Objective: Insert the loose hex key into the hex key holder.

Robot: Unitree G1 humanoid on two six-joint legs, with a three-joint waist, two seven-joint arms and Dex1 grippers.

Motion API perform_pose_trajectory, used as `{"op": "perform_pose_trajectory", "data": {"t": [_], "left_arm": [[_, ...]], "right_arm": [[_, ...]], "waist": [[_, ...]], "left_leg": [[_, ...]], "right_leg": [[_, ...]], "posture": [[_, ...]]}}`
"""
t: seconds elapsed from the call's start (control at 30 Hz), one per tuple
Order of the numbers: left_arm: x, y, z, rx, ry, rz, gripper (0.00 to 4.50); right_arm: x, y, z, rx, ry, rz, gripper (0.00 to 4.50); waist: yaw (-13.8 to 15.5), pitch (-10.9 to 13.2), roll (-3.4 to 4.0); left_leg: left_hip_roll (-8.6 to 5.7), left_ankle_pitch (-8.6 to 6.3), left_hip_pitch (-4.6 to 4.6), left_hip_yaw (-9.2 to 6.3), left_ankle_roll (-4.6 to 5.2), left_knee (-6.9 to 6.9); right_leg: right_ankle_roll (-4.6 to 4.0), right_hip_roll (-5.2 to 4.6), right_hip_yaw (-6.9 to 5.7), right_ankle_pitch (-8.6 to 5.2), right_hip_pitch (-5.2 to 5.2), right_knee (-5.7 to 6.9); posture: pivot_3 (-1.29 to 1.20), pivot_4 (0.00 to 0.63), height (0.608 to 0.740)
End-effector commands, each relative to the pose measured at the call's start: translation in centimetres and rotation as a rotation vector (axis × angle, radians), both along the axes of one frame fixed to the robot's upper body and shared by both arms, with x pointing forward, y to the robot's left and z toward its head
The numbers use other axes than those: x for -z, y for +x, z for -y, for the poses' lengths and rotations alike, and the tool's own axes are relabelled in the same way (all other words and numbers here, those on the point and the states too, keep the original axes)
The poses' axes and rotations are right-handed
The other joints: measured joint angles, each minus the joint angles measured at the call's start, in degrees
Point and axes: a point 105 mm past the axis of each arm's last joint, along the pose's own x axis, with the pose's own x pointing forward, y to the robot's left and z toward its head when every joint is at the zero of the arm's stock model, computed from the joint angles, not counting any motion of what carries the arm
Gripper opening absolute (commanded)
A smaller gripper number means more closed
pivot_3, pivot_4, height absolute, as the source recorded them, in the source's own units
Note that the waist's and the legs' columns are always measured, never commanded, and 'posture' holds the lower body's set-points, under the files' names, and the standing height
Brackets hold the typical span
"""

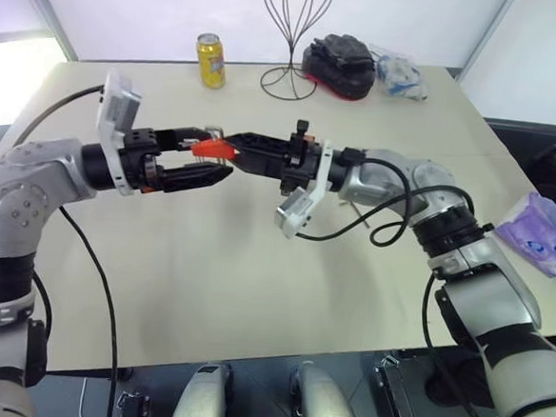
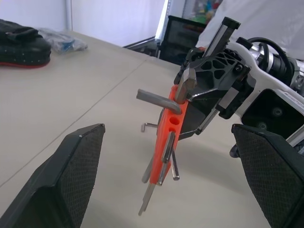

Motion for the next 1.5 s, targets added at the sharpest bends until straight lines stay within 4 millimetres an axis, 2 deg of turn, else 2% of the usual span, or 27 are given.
{"op": "perform_pose_trajectory", "data": {"t": [0.03,0.17,0.53,1.07,1.33,1.43,1.5], "left_arm": [[-1.4,-0.4,0.2,0.02,-0.035,0.048,4.5],[-1.4,-0.4,0.2,0.012,-0.051,0.043,4.5],[-1.4,-0.3,0.3,0.002,-0.104,0.036,4.5],[-2.5,-0.6,0.0,0.0,-0.147,0.05,4.5],[-1.9,-0.7,-0.2,-0.007,-0.151,0.029,4.5],[-1.5,-0.7,-0.3,-0.013,-0.146,0.016,3.58],[-1.4,-0.7,-0.4,-0.015,-0.143,0.01,2.55]], "right_arm": [[-1.4,-0.7,-0.3,-0.035,0.047,0.013,1.02],[-1.3,-0.8,-0.4,-0.04,0.046,-0.006,1.02],[-3.0,-1.1,-0.6,-0.048,0.094,-0.053,1.02],[-2.8,-0.7,-0.2,-0.029,0.079,-0.079,1.02],[-2.8,-0.6,-0.1,-0.024,0.078,-0.09,1.02],[-2.9,-0.6,-0.1,-0.023,0.078,-0.092,1.02],[-3.0,-0.7,-0.1,-0.024,0.079,-0.094,1.02]], "waist": [[0.02,0.0,0.0],[0.01,0.0,0.0],[0.13,0.0,0.0],[0.31,0.0,0.0],[0.55,0.0,0.0],[0.64,0.0,0.0],[0.72,0.0,0.0]], "left_leg": [[0.0,0.0,0.0,0.0,0.0,0.0],[0.0,0.0,0.0,0.0,0.0,0.01],[0.02,0.0,0.0,-0.01,0.0,0.03],[0.02,0.01,0.0,-0.01,-0.01,0.03],[0.02,0.01,0.0,-0.01,-0.01,0.04],[0.02,0.01,0.0,-0.01,-0.01,0.04],[0.02,0.01,0.0,-0.01,-0.01,0.04]], "right_leg": [[0.0,0.0,0.0,0.0,0.0,0.0],[0.0,0.0,0.0,0.0,0.0,0.01],[0.01,-0.01,0.0,0.0,0.01,0.03],[0.01,-0.01,0.0,0.0,0.01,0.03],[0.01,-0.01,0.0,0.0,0.01,0.03],[0.01,-0.02,0.0,0.0,0.01,0.03],[0.0,-0.01,0.0,0.0,0.0,0.03]], "posture": [[0.0,0.15,0.74],[0.0,0.15,0.74],[0.0,0.15,0.74],[0.0,0.15,0.74],[0.0,0.15,0.74],[0.0,0.15,0.74],[0.0,0.15,0.74]]}}
